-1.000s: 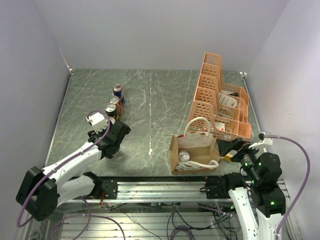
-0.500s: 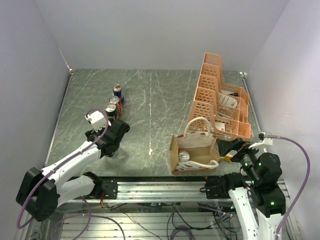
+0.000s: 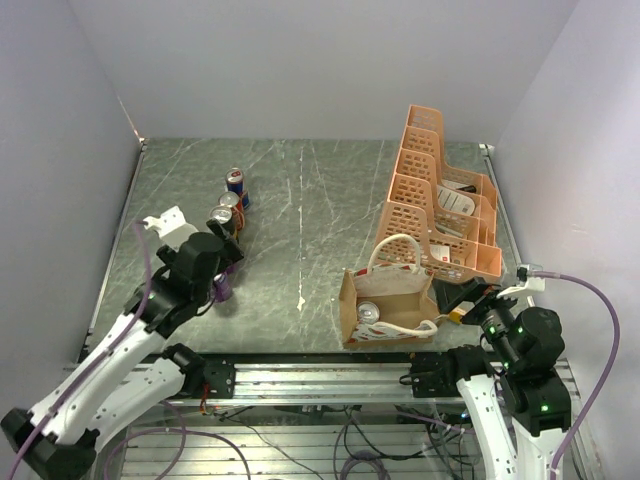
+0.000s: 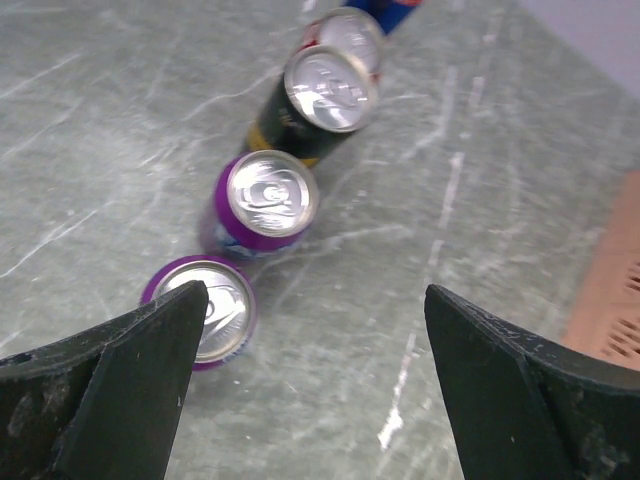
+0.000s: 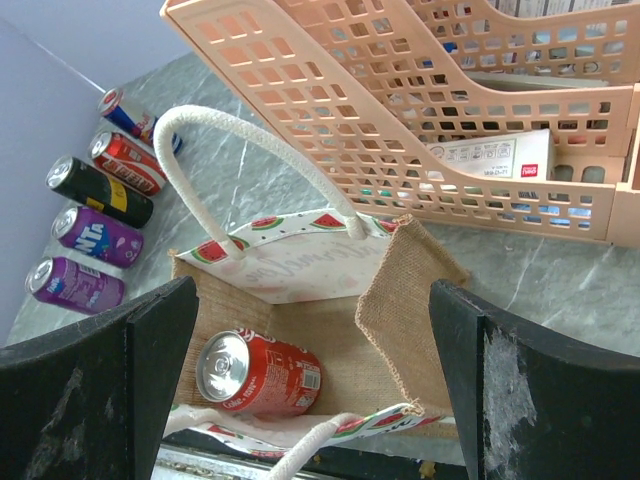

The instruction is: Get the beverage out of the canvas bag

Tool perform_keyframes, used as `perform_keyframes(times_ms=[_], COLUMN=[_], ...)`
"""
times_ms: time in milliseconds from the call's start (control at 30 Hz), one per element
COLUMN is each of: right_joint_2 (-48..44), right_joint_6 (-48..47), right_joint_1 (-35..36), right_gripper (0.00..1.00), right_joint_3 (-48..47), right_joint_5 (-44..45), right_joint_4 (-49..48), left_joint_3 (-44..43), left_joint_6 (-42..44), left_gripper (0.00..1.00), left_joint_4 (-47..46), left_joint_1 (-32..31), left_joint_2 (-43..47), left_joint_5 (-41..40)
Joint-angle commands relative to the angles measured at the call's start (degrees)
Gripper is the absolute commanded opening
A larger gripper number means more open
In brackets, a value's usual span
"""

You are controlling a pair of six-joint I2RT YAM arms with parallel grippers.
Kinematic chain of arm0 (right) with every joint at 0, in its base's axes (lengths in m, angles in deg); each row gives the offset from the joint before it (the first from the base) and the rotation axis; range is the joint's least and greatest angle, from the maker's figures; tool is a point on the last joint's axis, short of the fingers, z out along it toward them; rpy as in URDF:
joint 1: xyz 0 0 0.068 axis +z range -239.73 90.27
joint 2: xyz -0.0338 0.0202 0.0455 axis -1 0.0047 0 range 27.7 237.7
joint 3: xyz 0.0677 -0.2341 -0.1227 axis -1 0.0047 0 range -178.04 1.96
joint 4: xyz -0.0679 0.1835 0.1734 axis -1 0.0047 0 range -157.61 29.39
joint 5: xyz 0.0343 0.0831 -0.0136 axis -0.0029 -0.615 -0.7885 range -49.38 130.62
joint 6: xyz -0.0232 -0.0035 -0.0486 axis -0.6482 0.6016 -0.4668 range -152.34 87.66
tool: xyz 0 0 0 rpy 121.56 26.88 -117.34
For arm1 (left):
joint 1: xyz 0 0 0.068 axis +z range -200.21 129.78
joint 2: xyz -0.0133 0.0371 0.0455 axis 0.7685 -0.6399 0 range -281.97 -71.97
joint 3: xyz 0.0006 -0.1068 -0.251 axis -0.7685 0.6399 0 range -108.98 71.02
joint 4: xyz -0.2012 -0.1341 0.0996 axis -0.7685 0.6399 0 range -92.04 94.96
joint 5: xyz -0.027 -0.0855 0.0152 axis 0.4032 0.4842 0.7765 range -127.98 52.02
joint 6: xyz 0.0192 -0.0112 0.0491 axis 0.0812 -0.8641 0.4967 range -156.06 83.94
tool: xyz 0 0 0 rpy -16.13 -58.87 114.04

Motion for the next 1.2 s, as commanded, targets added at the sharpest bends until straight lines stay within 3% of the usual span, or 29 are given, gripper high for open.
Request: perform_keyframes(times_ms=[0, 133, 267, 400, 567, 833, 933, 1067, 1167], right_joint_2=[0.4, 1.4, 3.8, 6.0, 7.4, 5.6, 3.9, 3.9, 2.7], right_joint_6=[-1.1, -2.2, -4.7, -6.6, -7.6, -9.0, -6.5, -5.4, -5.8], right_joint_1=[-0.1, -0.1, -0.2, -0.1, -0.1, -0.1, -0.1, -0.1, -0.1], right_gripper=[1.00, 1.00, 1.00, 0.88, 0.72, 0.54, 0.53, 0.39, 0.36], right_joint_3=[0.2, -0.4, -1.6, -1.8, -3.4, -2.2, 0.6, 3.8, 4.7], right_joint_5=[-1.2, -4.4, -12.2, -24.0, -33.1, -31.6, -30.2, -27.3, -26.3], right_joint_4=[-1.6, -2.0, -2.7, -3.4, 0.8, 14.6, 17.0, 21.9, 24.8], left_joint_3=[-2.5, -5.0, -7.1, -8.0, -7.9, -12.0, -15.3, -19.7, -23.2], left_joint_6=[8.4, 12.2, 15.8, 15.4, 14.6, 17.3, 19.1, 22.2, 24.2], left_gripper=[1.00, 1.00, 1.00, 0.98, 0.95, 0.94, 0.93, 0.91, 0.89], left_joint_4=[-5.2, -8.7, -13.5, -18.8, -26.6, -35.6, -34.9, -33.0, -30.0], left_joint_1=[0.5, 0.4, 0.5, -0.9, -10.3, -24.8, -28.3, -32.5, -35.0], left_joint_2=[5.5, 3.9, -2.8, -9.6, -14.4, -26.4, -31.9, -37.9, -42.3], left_joint_5=[11.0, 21.4, 37.3, 47.0, 46.0, 43.0, 40.7, 37.6, 34.8])
